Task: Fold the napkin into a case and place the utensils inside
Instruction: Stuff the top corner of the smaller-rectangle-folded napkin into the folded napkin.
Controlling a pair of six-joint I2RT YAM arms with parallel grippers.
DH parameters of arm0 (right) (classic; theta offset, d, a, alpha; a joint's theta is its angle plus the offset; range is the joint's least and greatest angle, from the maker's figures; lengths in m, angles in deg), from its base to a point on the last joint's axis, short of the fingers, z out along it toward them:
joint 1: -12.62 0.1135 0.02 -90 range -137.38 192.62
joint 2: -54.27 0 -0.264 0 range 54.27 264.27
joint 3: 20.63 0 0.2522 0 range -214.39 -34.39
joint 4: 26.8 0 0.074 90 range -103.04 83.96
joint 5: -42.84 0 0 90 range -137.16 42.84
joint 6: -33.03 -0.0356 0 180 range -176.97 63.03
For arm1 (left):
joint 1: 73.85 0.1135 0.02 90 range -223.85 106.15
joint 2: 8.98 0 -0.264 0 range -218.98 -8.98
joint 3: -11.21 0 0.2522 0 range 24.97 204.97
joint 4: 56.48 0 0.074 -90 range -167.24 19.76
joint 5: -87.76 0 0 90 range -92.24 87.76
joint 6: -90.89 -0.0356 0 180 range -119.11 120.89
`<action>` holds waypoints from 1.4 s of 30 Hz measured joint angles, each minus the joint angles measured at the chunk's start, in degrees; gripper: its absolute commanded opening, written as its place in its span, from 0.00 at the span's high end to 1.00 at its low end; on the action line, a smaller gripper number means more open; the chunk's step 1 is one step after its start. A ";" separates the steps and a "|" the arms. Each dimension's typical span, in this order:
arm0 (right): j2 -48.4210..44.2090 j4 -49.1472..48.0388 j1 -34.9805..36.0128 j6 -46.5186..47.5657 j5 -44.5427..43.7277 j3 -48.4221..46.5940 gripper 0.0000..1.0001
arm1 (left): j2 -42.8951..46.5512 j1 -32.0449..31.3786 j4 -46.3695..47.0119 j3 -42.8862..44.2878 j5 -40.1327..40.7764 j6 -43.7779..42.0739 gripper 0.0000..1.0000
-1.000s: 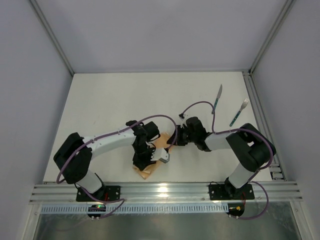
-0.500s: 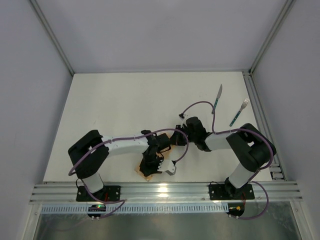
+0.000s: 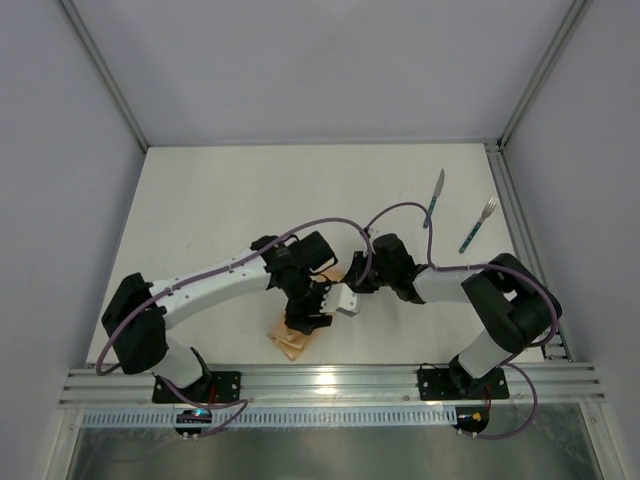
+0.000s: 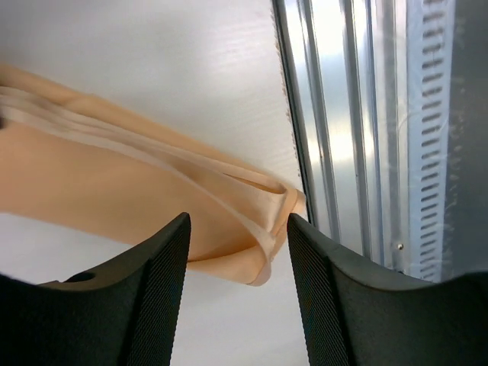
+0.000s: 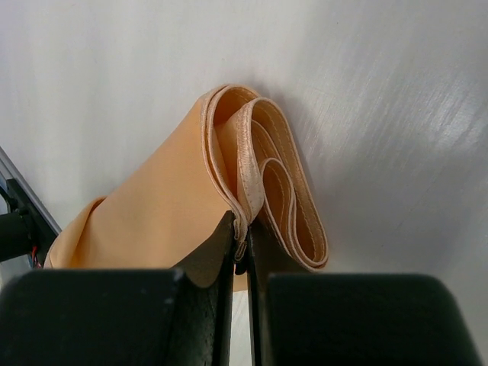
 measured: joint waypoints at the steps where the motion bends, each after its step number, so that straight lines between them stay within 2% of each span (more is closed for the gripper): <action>1: -0.11 0.37 0.00 0.22 0.22 -0.02 0.96 | 1.16 1.16 0.22 1.55 -1.36 0.55 0.42; 4: -0.22 1.20 0.00 0.42 1.07 -0.07 0.96 | 4.02 5.27 3.52 4.46 -1.44 4.02 0.39; 8: -1.77 0.76 0.00 -0.57 1.60 0.68 0.96 | 3.32 7.23 10.21 4.87 3.87 9.94 0.36; 11: -2.64 -0.33 0.00 -1.79 1.92 1.75 0.96 | 0.20 5.51 15.63 3.93 8.74 14.25 0.34; 15: -2.69 -2.10 0.00 -3.56 2.16 3.13 0.96 | -3.13 0.00 22.32 -0.44 15.87 17.35 0.32; 19: -2.12 -4.72 0.00 -5.07 2.54 5.09 0.96 | -7.37 -3.56 25.68 -2.25 18.82 19.15 0.27; 23: -1.31 -6.47 0.00 -5.92 2.82 6.10 0.96 | -9.57 -4.33 28.17 -3.78 20.59 20.41 0.30; 25: -1.11 -6.97 0.00 -6.21 2.89 6.14 0.96 | -9.94 -4.61 29.11 -4.66 21.84 20.70 0.38; 29: -1.05 -7.43 0.00 -6.78 2.91 6.49 0.96 | -10.14 -5.14 30.82 -6.75 23.76 21.33 0.45; 31: -1.16 -7.39 0.00 -6.78 2.89 6.51 0.96 | -9.42 -5.16 31.36 -7.45 23.74 21.57 0.45; 36: -2.19 -5.99 0.00 -6.54 2.69 6.51 0.96 | -8.85 -5.09 31.41 -8.15 23.17 22.67 0.34; 40: -2.29 -5.64 0.00 -6.58 2.40 6.58 0.96 | -8.85 -5.18 31.43 -8.15 22.56 23.54 0.34; 42: -2.34 -5.70 0.00 -6.73 2.19 6.75 0.96 | -8.85 -5.27 31.43 -8.20 22.45 23.80 0.40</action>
